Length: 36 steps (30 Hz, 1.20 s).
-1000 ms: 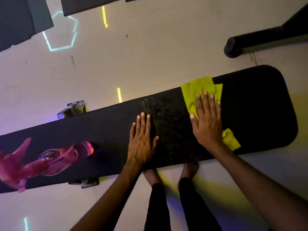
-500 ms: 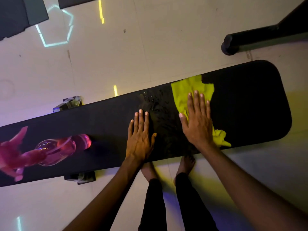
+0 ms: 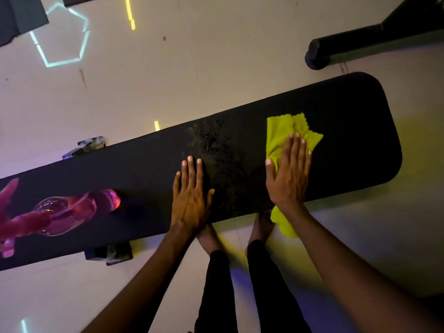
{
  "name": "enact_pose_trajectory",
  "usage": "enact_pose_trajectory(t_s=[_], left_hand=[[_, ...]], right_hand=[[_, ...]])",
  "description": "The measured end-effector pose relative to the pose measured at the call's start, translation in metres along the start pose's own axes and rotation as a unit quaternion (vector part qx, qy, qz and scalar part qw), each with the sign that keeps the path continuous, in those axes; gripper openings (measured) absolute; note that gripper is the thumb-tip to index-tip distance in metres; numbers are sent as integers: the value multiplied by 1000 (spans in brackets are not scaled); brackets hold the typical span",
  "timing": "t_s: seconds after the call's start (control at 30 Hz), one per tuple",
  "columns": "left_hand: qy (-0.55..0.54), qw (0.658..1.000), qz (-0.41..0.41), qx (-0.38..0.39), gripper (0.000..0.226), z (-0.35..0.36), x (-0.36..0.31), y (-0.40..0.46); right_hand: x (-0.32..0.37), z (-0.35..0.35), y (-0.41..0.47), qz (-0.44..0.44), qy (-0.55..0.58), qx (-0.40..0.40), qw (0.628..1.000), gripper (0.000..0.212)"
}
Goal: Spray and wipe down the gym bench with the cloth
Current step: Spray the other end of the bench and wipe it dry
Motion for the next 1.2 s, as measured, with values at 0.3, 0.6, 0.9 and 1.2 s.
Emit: enact_pose_trajectory(t_s=[0.3, 0.6, 0.9, 1.2], left_hand=[[-4, 1000, -13, 11, 78, -2, -7, -2], [-7, 1000, 7, -1, 74, -6, 25, -11], [-10, 999, -44, 5, 75, -1, 63, -28], [-42, 998, -47, -21, 78, 5, 71, -31]], right_hand=[[38, 29, -75, 11, 12, 24, 1000, 76], [30, 6, 1, -121, -20, 35, 992, 79], [100, 34, -49, -264, -65, 71, 960, 70], [136, 19, 9, -192, -58, 28, 979, 71]])
Point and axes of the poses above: each hand's wrist, its own y-axis towards the middle knuckle, its own z-axis out of the palm, x = y × z, the point moved 4 cm from there along y, towards the middle knuckle, and after that the axes turned 9 degrees about x, right-handed, at the moved point
